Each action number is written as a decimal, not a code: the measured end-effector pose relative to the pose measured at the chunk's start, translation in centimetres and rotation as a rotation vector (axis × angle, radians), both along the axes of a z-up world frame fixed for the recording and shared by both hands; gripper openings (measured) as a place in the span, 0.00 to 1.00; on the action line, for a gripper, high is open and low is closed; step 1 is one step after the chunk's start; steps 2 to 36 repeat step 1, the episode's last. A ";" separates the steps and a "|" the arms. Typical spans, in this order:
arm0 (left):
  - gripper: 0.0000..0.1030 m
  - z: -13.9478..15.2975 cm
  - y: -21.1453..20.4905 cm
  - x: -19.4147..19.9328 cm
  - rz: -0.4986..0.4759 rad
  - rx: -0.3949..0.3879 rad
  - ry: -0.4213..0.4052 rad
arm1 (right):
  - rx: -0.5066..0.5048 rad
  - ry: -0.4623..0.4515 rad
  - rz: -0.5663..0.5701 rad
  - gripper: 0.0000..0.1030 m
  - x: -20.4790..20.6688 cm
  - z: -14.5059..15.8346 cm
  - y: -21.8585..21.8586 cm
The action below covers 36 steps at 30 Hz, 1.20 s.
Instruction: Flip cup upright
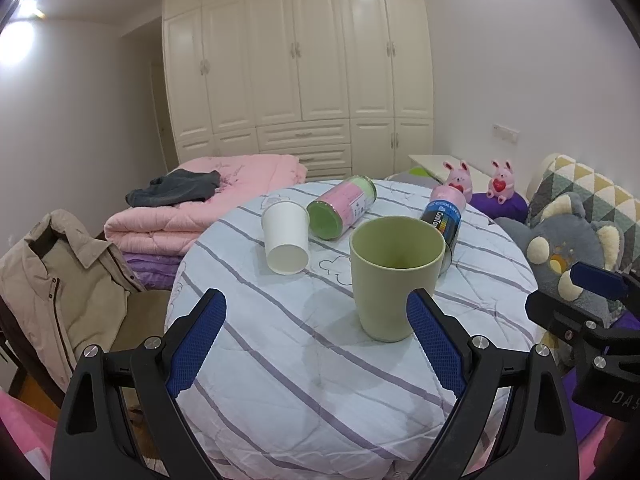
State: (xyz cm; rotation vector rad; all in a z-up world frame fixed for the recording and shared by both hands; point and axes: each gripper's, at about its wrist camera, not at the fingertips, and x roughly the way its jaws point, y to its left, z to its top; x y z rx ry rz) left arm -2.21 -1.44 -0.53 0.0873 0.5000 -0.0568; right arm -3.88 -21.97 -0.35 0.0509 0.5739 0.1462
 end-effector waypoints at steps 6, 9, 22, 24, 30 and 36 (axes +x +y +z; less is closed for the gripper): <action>0.90 0.0 0.0 0.0 -0.001 0.002 -0.001 | 0.001 0.003 0.002 0.75 0.0 0.0 0.0; 0.90 0.0 0.0 0.0 -0.001 0.002 -0.001 | 0.001 0.003 0.002 0.75 0.0 0.0 0.0; 0.90 0.0 0.0 0.0 -0.001 0.002 -0.001 | 0.001 0.003 0.002 0.75 0.0 0.0 0.0; 0.90 0.0 0.0 0.0 -0.001 0.002 -0.001 | 0.001 0.003 0.002 0.75 0.0 0.0 0.0; 0.90 0.0 0.0 0.0 -0.001 0.002 -0.001 | 0.001 0.003 0.002 0.75 0.0 0.0 0.0; 0.90 0.0 0.0 0.0 -0.001 0.002 -0.001 | 0.001 0.003 0.002 0.75 0.0 0.0 0.0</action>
